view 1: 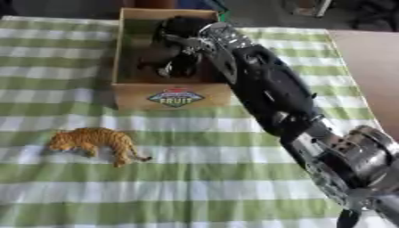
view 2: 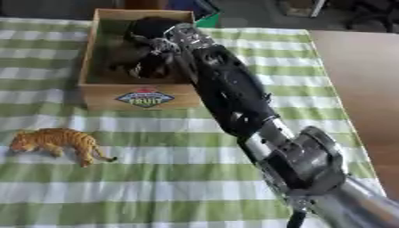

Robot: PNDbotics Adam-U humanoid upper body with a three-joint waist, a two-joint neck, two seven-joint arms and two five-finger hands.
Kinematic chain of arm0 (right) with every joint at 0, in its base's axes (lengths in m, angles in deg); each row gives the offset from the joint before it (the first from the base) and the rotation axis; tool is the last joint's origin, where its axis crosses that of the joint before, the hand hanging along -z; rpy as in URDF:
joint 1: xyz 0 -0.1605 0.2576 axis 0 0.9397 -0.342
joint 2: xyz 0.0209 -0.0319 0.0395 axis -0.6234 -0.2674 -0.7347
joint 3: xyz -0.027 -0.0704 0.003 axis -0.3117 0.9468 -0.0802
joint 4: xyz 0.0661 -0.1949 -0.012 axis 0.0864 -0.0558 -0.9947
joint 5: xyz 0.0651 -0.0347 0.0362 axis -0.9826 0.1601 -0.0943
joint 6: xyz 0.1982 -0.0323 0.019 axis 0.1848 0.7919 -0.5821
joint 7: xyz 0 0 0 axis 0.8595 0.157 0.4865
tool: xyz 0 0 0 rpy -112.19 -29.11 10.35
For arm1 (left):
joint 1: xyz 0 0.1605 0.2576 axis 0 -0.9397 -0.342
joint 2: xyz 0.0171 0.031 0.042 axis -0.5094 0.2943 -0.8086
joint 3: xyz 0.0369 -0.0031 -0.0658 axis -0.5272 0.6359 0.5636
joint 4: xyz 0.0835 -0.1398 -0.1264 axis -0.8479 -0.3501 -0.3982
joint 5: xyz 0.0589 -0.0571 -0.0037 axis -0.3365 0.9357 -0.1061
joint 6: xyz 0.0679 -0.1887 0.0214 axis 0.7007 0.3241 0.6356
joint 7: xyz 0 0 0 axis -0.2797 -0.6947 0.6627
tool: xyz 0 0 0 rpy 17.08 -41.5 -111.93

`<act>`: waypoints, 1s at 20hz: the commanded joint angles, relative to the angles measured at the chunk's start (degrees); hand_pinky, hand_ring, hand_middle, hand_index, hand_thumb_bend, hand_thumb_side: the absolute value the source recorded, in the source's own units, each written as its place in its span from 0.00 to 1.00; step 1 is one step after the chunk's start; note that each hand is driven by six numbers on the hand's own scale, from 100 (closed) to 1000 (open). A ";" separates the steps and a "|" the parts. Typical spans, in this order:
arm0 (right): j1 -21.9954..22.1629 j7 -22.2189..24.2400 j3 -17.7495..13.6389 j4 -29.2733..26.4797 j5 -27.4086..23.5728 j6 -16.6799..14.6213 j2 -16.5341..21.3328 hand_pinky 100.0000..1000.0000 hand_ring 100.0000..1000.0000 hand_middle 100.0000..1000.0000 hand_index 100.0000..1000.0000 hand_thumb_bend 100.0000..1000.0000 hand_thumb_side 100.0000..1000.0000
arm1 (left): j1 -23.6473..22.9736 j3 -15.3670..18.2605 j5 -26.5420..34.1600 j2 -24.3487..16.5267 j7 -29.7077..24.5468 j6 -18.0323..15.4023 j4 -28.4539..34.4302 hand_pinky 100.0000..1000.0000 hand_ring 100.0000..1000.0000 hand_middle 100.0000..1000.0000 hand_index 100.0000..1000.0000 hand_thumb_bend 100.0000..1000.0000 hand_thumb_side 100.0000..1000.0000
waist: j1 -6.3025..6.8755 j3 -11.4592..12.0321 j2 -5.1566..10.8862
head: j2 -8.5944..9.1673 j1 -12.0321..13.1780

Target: Pick up objects on the table and place them in the box.

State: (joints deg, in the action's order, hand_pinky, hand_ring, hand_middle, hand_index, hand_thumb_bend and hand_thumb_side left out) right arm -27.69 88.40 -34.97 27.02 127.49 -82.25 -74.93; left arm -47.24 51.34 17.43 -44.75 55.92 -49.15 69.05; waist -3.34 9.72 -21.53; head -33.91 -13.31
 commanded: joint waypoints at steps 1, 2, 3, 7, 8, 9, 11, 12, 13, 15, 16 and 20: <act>-0.76 1.20 -0.55 -0.19 0.99 -0.51 0.36 0.72 0.85 0.80 0.90 0.19 0.56 | 0.55 -0.09 0.16 -0.41 -0.15 0.12 0.99 0.40 0.60 0.54 0.71 0.00 0.98 | 0.30 0.01 0.96 | 0.36 -0.02; -0.85 1.60 -0.67 -0.34 0.98 -0.59 0.42 0.73 0.86 0.81 0.91 0.24 0.55 | 0.53 -0.12 0.16 -0.39 -0.20 0.19 0.99 0.40 0.60 0.54 0.71 0.00 0.98 | 0.29 -0.03 0.98 | 0.33 -0.03; -0.92 1.99 -0.78 -0.49 0.97 -0.63 0.47 0.74 0.87 0.83 0.92 0.36 0.54 | 0.53 -0.15 0.15 -0.38 -0.24 0.26 0.99 0.40 0.59 0.54 0.70 0.00 0.97 | 0.28 -0.05 0.99 | 0.31 -0.04; -1.22 3.06 -1.22 -1.11 0.94 -0.44 0.67 0.76 0.90 0.87 0.96 0.57 0.58 | 0.54 -0.17 0.09 -0.36 -0.33 0.52 0.99 0.40 0.59 0.54 0.70 0.00 0.97 | 0.28 -0.11 1.10 | 0.37 -0.07; -1.31 3.24 -1.39 -1.26 0.81 -0.31 0.68 0.76 0.90 0.87 0.97 0.60 0.58 | 0.52 -0.15 0.09 -0.38 -0.27 0.56 0.99 0.40 0.59 0.54 0.70 0.00 0.97 | 0.29 -0.12 1.15 | 0.36 -0.07; -1.37 3.43 -1.50 -1.38 0.63 -0.23 0.68 0.76 0.90 0.87 0.97 0.60 0.58 | 0.50 -0.14 0.10 -0.40 -0.21 0.59 0.99 0.40 0.59 0.54 0.70 0.00 0.97 | 0.30 -0.12 1.19 | 0.35 -0.07; -1.55 3.93 -1.68 -1.69 0.15 -0.24 0.66 0.77 0.91 0.88 0.97 0.64 0.59 | 0.48 -0.15 0.10 -0.41 -0.15 0.69 0.99 0.40 0.59 0.54 0.70 0.00 0.97 | 0.29 -0.13 1.28 | 0.27 -0.05; -1.70 4.20 -1.79 -1.91 -0.19 -0.29 0.66 0.77 0.91 0.88 0.97 0.67 0.60 | 0.47 -0.16 0.10 -0.40 -0.13 0.75 0.99 0.40 0.59 0.54 0.70 0.00 0.97 | 0.26 -0.16 1.37 | 0.19 -0.06; -1.80 4.50 -1.86 -2.10 -0.55 -0.33 0.68 0.77 0.91 0.88 0.97 0.67 0.60 | 0.46 -0.16 0.10 -0.41 -0.11 0.80 0.99 0.40 0.59 0.54 0.70 0.00 0.97 | 0.24 -0.19 1.42 | 0.14 -0.06; -2.04 4.81 -2.15 -2.64 -1.38 -0.09 0.81 0.77 0.91 0.88 0.97 0.68 0.60 | 0.44 -0.18 0.11 -0.41 -0.09 0.90 0.99 0.40 0.59 0.54 0.70 0.00 0.97 | 0.21 -0.21 1.58 | 0.07 -0.02; -2.18 4.85 -2.26 -2.94 -1.77 0.10 0.92 0.77 0.90 0.88 0.97 0.67 0.59 | 0.42 -0.19 0.13 -0.42 -0.07 0.95 0.99 0.40 0.59 0.54 0.70 0.00 0.97 | 0.19 -0.23 1.69 | 0.06 -0.01; -2.64 4.81 -2.37 -4.11 -3.16 0.63 1.16 0.77 0.90 0.87 0.96 0.61 0.57 | 0.29 -0.26 0.19 -0.42 -0.12 1.17 0.99 0.40 0.59 0.54 0.70 0.00 0.97 | 0.14 -0.35 2.06 | -0.04 0.11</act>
State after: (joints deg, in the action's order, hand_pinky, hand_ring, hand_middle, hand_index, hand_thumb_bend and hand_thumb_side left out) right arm -28.47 93.25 -36.95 24.58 125.11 -81.86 -75.15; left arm -47.24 51.02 17.43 -44.73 55.80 -48.14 69.05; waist -3.60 9.38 -21.05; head -33.96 -13.25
